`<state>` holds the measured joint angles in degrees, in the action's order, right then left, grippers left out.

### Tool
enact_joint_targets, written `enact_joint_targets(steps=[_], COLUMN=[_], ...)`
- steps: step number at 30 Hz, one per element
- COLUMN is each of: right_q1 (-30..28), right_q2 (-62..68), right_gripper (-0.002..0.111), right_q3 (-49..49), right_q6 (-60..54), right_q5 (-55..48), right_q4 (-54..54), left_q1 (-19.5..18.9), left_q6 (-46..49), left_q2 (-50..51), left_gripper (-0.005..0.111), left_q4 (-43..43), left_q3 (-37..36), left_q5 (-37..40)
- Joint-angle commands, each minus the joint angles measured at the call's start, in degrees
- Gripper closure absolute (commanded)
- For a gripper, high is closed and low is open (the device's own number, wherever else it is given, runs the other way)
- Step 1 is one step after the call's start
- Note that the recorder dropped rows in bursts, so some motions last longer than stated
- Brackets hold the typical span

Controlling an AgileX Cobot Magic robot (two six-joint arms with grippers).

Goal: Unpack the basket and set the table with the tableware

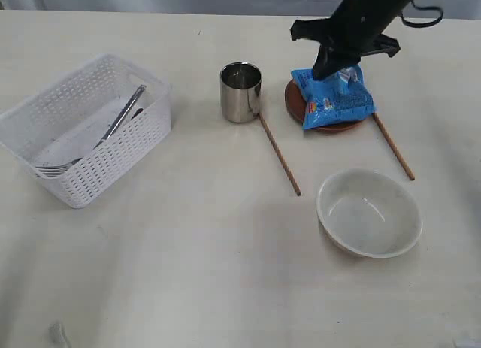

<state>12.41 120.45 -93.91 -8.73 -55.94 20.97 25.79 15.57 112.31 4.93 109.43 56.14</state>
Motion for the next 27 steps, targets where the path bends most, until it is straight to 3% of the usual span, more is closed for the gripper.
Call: enact_joint_targets(steps=[1,8,12,16,27], right_q1=[-0.12,-0.12,-0.12,-0.12,-0.12], right_q2=[-7.08,-14.59,-16.22,-16.82,-17.02], right_gripper=[0.109,0.109,0.109,0.109,0.109], right_q3=[0.01,0.01,0.01,0.01,0.01], right_q6=[-1.02,-0.89,-0.51,-0.51,-0.51], right_q5=[-1.93,-7.17,-10.40,-12.26,-11.89], right_q4=[0.73,1.20,1.21,1.21,1.21], left_q1=[-4.64,-10.25,-9.55,-8.56,-8.56], left_q6=[-2.34,0.86,11.47,4.47,4.47], left_q2=[-6.74,-10.30,-10.30,-9.03,-2.07], left_gripper=[0.107,0.103,0.074,0.064,0.062], left_q4=[0.20,10.66,20.55,16.68,10.30], left_q3=[-9.18,-24.97,-31.11,-34.79,-35.41], left_q5=[-1.04,0.12,-5.20,-13.35,-17.53])
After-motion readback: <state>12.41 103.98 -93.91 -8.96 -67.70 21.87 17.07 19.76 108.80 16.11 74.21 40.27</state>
